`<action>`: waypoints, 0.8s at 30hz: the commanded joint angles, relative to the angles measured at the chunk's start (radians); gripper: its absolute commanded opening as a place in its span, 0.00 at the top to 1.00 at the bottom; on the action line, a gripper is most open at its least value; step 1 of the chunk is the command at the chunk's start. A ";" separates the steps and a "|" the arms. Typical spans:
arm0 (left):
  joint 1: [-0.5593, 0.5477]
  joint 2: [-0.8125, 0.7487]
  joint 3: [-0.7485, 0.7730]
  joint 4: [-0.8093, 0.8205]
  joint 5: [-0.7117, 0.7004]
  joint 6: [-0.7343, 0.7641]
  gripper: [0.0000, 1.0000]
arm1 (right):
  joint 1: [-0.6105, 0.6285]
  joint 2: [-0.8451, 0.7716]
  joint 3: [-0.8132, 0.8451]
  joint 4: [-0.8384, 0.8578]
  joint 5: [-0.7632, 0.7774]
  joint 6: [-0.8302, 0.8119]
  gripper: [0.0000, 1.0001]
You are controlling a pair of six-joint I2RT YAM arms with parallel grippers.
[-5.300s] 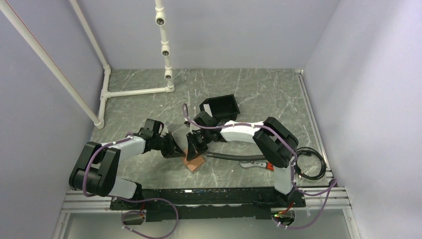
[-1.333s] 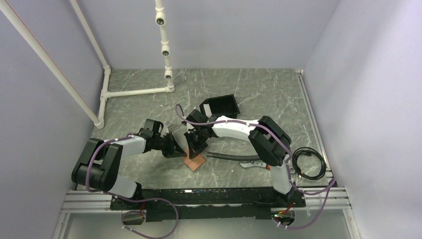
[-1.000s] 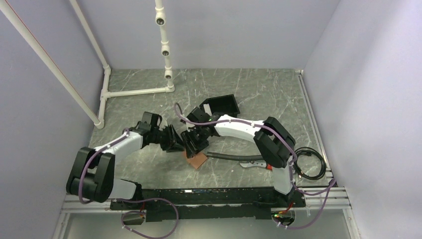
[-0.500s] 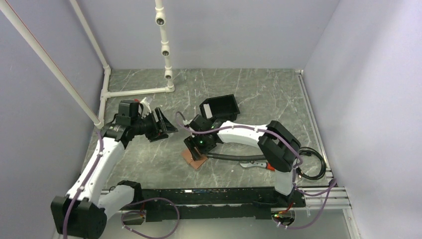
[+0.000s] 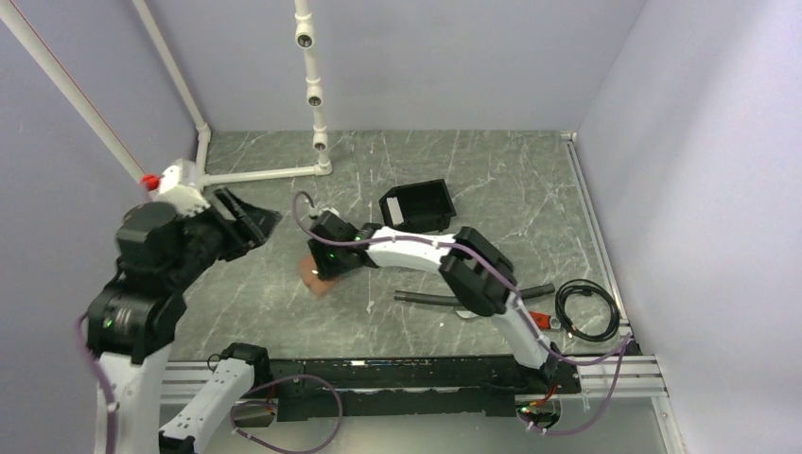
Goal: Put the credit cards into the card holder
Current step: Reset both arms
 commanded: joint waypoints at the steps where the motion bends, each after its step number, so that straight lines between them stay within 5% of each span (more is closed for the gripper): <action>1: 0.002 -0.055 0.101 -0.098 -0.172 -0.006 0.33 | -0.001 0.199 0.290 0.091 0.113 0.098 0.57; 6: 0.002 -0.079 0.149 -0.127 -0.209 -0.004 0.33 | -0.022 0.452 0.787 0.157 0.078 0.118 0.58; 10: 0.002 -0.060 0.179 -0.152 -0.188 0.001 0.31 | -0.044 0.501 0.973 0.190 -0.034 0.109 0.39; 13: 0.002 -0.051 0.212 -0.142 -0.185 0.010 0.27 | -0.050 0.328 0.855 0.159 -0.015 0.021 0.22; 20: 0.002 -0.025 0.315 -0.070 -0.184 0.054 0.22 | -0.120 -0.165 0.577 -0.236 0.108 -0.143 0.10; 24: 0.002 -0.033 0.328 0.031 -0.184 0.099 0.18 | -0.127 -0.513 0.308 -0.254 0.254 -0.264 0.02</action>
